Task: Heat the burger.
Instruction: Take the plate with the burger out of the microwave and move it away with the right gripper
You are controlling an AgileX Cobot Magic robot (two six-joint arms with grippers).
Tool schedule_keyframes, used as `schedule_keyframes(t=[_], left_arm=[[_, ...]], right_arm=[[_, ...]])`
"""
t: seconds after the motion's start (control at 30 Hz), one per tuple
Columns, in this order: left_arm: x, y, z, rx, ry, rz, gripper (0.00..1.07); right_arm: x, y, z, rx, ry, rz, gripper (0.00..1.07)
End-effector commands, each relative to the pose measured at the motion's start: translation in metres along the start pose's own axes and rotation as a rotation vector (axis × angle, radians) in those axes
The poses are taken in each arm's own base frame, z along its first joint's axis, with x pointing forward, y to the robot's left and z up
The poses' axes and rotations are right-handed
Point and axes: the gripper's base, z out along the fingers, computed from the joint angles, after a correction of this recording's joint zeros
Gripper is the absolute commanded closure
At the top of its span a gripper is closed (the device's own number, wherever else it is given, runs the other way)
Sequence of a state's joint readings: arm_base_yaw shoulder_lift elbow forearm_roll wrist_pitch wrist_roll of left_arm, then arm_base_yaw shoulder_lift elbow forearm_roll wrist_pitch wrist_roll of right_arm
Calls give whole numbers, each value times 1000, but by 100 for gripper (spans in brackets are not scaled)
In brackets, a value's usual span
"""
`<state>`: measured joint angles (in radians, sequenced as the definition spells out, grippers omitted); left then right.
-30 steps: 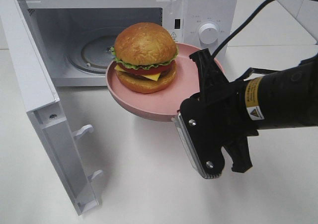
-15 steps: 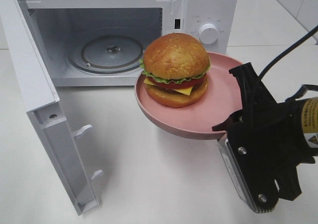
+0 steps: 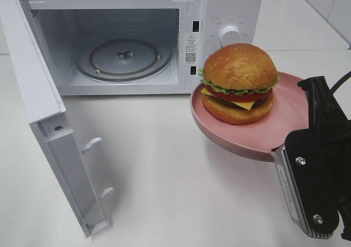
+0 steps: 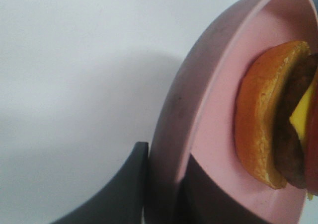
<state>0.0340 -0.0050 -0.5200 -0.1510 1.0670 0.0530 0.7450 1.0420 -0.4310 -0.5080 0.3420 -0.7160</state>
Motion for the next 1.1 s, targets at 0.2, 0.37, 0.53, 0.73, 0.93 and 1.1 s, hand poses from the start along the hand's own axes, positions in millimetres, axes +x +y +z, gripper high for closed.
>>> schedule_keyframes(t=[0.2, 0.37, 0.53, 0.73, 0.93, 1.1], left_arm=[[2, 0, -2, -2, -11, 1, 7], [2, 0, -2, -2, -11, 1, 7], [2, 0, -2, -2, -11, 1, 7], [2, 0, -2, -2, -11, 1, 7], [2, 0, -2, -2, -11, 1, 7], [2, 0, -2, -2, -11, 1, 7]], right_arm=[[13, -6, -5, 64, 126, 142, 107], [22, -6, -7, 96, 230, 293, 107], [30, -4, -9, 109, 315, 403, 107], [37, -1, -11, 117, 406, 544, 107], [43, 2, -14, 147, 475, 707, 107], [46, 4, -14, 163, 533, 799, 107]])
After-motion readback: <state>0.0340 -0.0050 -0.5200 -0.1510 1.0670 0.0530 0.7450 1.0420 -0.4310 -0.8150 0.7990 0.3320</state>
